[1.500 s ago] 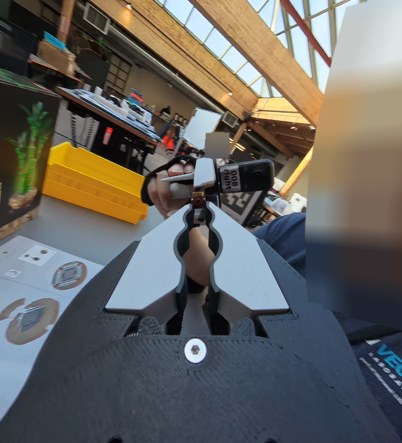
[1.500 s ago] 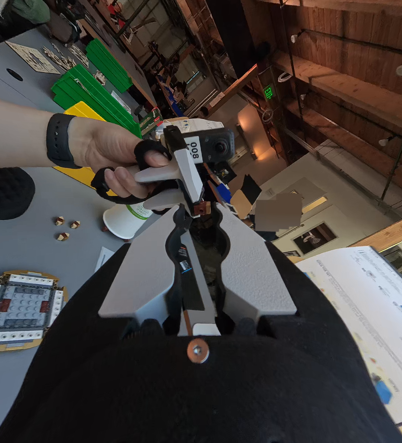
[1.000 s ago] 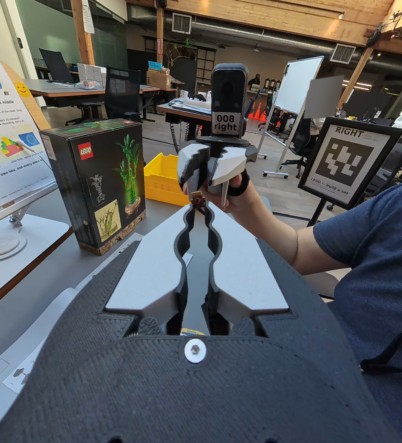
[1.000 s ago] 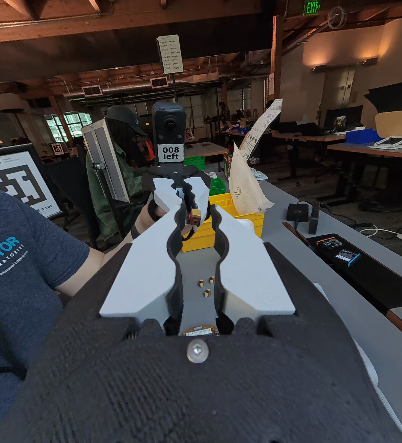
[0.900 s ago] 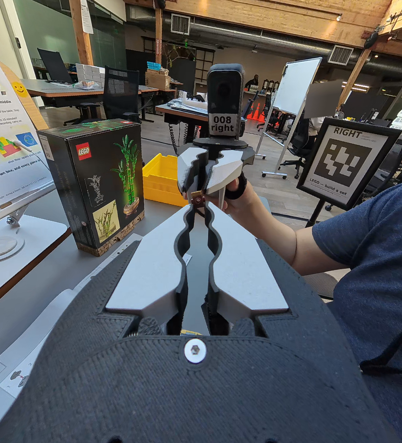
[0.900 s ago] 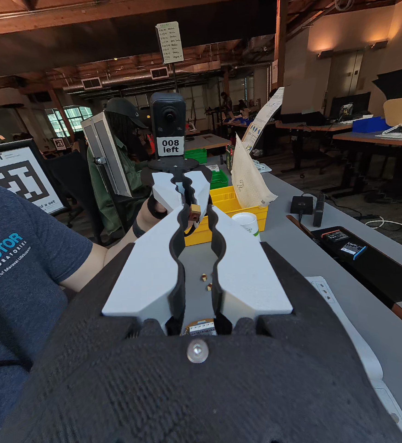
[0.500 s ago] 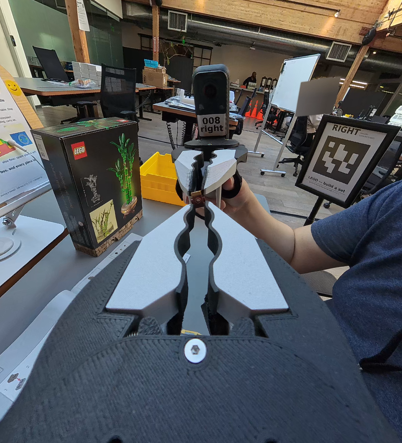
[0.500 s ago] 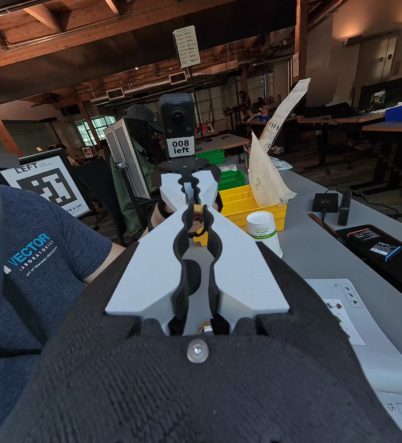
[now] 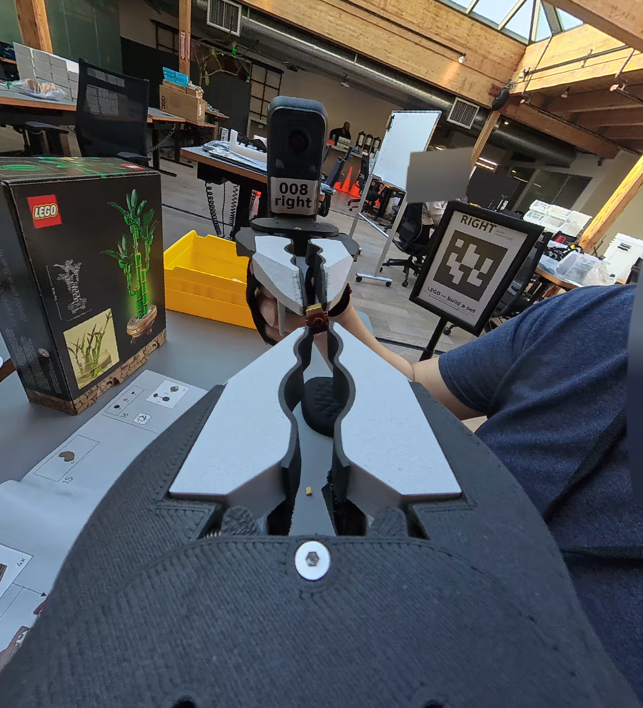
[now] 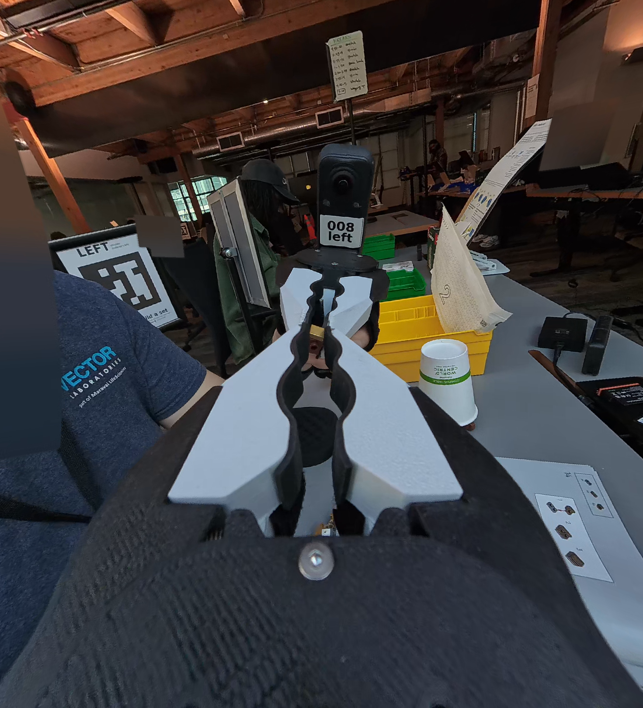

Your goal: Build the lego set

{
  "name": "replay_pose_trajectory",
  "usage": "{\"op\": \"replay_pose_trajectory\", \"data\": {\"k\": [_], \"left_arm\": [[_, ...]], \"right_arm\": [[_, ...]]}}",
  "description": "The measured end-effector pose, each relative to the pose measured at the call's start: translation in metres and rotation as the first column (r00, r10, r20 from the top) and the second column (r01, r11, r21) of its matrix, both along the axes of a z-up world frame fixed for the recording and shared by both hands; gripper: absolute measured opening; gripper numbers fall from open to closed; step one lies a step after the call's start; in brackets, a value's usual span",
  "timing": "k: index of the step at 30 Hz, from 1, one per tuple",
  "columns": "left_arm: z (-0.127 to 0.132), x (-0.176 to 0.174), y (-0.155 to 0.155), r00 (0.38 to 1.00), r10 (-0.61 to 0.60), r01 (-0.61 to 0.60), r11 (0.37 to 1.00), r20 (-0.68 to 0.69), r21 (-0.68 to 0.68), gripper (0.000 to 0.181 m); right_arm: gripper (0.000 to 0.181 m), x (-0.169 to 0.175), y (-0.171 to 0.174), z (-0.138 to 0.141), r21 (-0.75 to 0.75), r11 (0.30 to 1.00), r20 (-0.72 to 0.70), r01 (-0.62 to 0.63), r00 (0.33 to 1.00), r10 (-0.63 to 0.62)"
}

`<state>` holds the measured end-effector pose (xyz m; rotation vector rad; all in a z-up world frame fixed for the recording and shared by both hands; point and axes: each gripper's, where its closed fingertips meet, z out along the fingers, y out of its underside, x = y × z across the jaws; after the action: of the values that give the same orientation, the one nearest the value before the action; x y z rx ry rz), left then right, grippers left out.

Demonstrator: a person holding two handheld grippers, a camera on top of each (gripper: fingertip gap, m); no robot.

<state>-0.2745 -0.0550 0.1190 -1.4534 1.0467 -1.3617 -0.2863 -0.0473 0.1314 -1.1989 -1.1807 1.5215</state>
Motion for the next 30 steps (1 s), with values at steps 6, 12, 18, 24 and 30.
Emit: {"op": "replay_pose_trajectory", "data": {"k": [6,12,18,24,30], "left_arm": [[0.000,0.000,-0.005,0.998,-0.057,0.058,0.998,0.022,-0.029,0.005],[0.000,0.000,-0.006,0.995,-0.085,0.088,0.995,0.042,-0.057,0.005],[-0.002,-0.004,0.004,0.999,-0.025,0.027,0.997,0.028,-0.066,0.005],[0.007,-0.007,0.001,0.990,-0.077,0.097,0.980,0.119,-0.172,0.006],[0.004,-0.006,0.006,0.985,-0.083,0.119,0.959,0.149,-0.256,0.006]], "right_arm": [[0.006,0.000,-0.005,0.000,-0.024,0.998,-0.020,-0.058,0.998,0.058],[0.007,0.000,-0.005,0.000,-0.040,0.996,-0.025,-0.074,0.997,0.073],[0.007,-0.003,0.004,-0.002,-0.024,1.000,0.004,0.017,1.000,-0.017],[0.040,0.005,0.001,0.010,0.210,0.971,-0.077,0.110,0.992,-0.096],[0.031,0.002,0.003,0.000,0.702,0.631,-0.116,0.330,0.927,-0.356]]}}
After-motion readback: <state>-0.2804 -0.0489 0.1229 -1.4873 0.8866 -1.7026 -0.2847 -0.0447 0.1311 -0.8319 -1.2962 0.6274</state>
